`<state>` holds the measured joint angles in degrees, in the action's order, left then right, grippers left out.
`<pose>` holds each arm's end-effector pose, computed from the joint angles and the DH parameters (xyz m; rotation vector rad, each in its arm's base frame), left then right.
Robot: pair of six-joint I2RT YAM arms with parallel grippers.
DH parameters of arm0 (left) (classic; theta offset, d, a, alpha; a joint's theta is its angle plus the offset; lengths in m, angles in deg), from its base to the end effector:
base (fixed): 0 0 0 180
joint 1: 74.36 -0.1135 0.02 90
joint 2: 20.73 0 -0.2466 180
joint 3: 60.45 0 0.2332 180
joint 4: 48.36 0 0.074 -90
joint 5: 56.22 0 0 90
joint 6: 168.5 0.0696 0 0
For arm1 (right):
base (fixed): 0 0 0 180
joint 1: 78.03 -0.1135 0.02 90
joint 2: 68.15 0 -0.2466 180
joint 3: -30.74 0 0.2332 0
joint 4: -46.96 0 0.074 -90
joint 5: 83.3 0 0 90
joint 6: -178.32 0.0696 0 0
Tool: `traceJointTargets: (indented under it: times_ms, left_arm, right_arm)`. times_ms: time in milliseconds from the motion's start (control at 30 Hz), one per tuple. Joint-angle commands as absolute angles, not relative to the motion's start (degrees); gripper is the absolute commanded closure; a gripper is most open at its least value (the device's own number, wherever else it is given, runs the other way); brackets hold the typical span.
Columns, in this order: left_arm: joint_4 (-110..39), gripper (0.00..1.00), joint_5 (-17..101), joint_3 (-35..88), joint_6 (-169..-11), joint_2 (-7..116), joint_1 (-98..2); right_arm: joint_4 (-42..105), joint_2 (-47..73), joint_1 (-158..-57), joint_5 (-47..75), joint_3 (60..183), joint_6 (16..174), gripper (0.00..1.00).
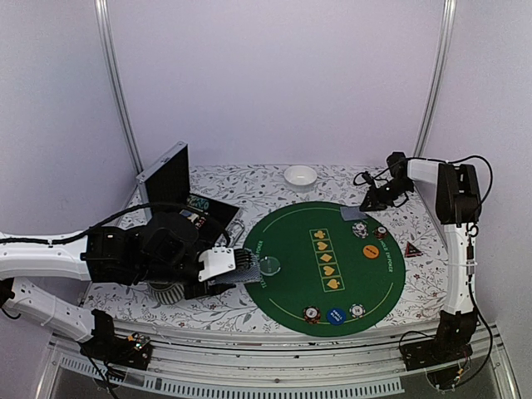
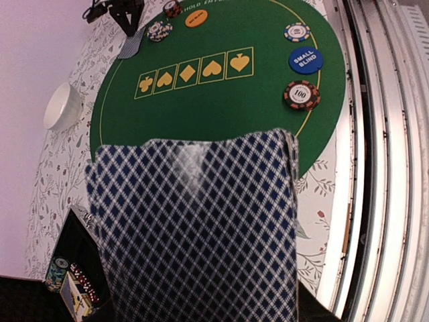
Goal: Distribute texas hold em gaming equipment
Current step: Distribute the poker card in the big blind area, then pick up the poker card from the face-down deck piles.
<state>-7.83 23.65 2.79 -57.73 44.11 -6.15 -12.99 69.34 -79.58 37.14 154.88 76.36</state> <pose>0.1056 -0.2313 0.2346 1.5476 1.7046 -0.2241 0.4661 0.0479 0.0979 -0.4283 2.6912 0.7015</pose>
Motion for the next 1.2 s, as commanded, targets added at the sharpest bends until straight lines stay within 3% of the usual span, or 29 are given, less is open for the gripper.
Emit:
traceJointTargets:
  times_ms: [0, 100, 233, 433, 733, 933, 1167]
  left_arm:
    - [-8.14, 0.45, 23.25, 3.41, -57.86, 44.21, -7.12]
    - [-8.10, 0.45, 23.34, 3.49, -57.85, 44.29, -7.17]
    - [-8.06, 0.45, 23.36, 3.58, -57.77, 44.31, -7.21]
    - [-8.14, 0.46, 23.75, 3.59, -57.71, 44.24, -7.21]
    - [-8.49, 0.46, 23.91, 3.50, -57.51, 43.77, -7.42]
    - [-8.80, 0.46, 24.16, 3.16, -57.54, 42.52, -7.40]
    - [-8.85, 0.46, 24.67, 3.20, -57.50, 41.74, -7.39]
  right_arm:
    - [-13.32, 69.48, -79.70, 32.72, 154.53, 74.85, 0.68]
    - [-12.45, 67.08, -79.70, 29.37, 154.12, 75.41, 0.47]
    - [-9.32, 58.38, -80.36, 20.73, 152.57, 79.21, 0.33]
    - [1.20, 36.81, -90.34, 10.48, 140.73, 83.61, 0.01]
    - [25.77, 16.59, -120.78, 36.88, 116.71, 92.34, 0.01]
    - [35.33, 17.35, -132.25, 37.64, 108.58, 99.85, 0.01]
    - [40.57, 25.10, -137.27, 37.48, 109.76, 104.62, 0.01]
